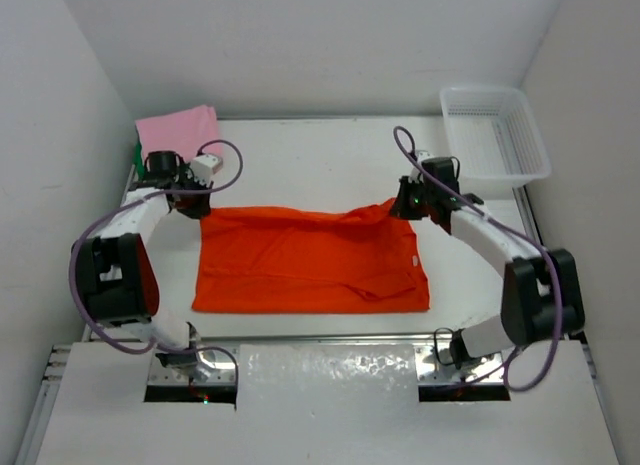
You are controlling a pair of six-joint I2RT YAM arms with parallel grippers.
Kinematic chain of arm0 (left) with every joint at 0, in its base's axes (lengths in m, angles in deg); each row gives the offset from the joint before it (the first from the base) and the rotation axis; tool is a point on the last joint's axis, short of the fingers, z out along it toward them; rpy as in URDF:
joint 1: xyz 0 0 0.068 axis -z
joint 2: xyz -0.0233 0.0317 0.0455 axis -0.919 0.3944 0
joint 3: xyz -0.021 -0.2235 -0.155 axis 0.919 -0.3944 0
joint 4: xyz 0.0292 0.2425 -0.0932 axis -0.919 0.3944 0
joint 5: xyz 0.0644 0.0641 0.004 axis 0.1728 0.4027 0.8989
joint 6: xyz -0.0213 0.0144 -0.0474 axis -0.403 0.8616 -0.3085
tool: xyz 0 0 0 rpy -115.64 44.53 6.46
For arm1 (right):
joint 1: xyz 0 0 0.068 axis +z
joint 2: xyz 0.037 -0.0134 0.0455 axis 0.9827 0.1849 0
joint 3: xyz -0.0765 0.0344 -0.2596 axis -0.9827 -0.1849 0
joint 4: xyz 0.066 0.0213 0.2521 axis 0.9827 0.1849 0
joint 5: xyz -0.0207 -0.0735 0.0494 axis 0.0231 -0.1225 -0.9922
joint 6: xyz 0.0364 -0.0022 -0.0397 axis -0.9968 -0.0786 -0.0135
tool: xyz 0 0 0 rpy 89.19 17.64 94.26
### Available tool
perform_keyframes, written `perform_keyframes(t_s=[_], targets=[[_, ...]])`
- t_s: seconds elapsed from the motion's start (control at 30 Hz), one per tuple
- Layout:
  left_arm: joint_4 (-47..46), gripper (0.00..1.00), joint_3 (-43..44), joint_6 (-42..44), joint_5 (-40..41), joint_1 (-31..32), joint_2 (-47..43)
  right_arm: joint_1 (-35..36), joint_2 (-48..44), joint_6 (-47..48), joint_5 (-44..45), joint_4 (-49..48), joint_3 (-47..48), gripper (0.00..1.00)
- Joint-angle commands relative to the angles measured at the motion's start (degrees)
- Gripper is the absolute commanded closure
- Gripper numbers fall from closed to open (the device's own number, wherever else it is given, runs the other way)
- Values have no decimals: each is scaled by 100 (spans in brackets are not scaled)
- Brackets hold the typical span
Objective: Fold and stack the t-shirts
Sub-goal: Grap the side of the flattened tshirt furthest away from the robot with both arms, then fold the other side of the tshirt into a rectangle
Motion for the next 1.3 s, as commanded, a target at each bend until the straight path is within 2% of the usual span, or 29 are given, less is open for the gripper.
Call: perform_keyframes(t_s=[0.0, 0.1, 0.2, 0.47, 0.67, 0.77, 0.9, 1.03, 1.17, 1.27], targets=[[288, 100, -516, 785, 124, 19, -286, 8, -862, -388, 59, -90, -1082, 100], [403, 100, -904, 979, 272, 10, -436, 8, -1470, -442, 94, 6, -1767, 100], [631, 100, -1002, 1163, 413, 19, -559, 8, -1777, -363, 138, 191, -2016, 100], [974, 100, -1160, 1550, 712, 1, -762, 8, -1831, -389, 7, 16, -2350, 100], [1062, 100, -599, 1279, 853, 1, -972, 8, -2121, -336, 85, 410, -2148, 100], [624, 100, -344, 892, 766, 19, -947, 8, -2148, -267, 173, 315, -1913, 100], [-228, 100, -106, 522, 739, 19, -657, 8, -1218, 6, 349, 341, -727, 100], [-318, 100, -18, 425, 704, 19, -323, -1, -479, 112, 402, 235, -75, 100], [-537, 100, -516, 425, 730, 10, -672, -1, -600, 7, 244, 77, -380, 100], [-494, 100, -816, 644, 713, -8, -1041, -1, -1030, -28, 191, 235, -818, 100]])
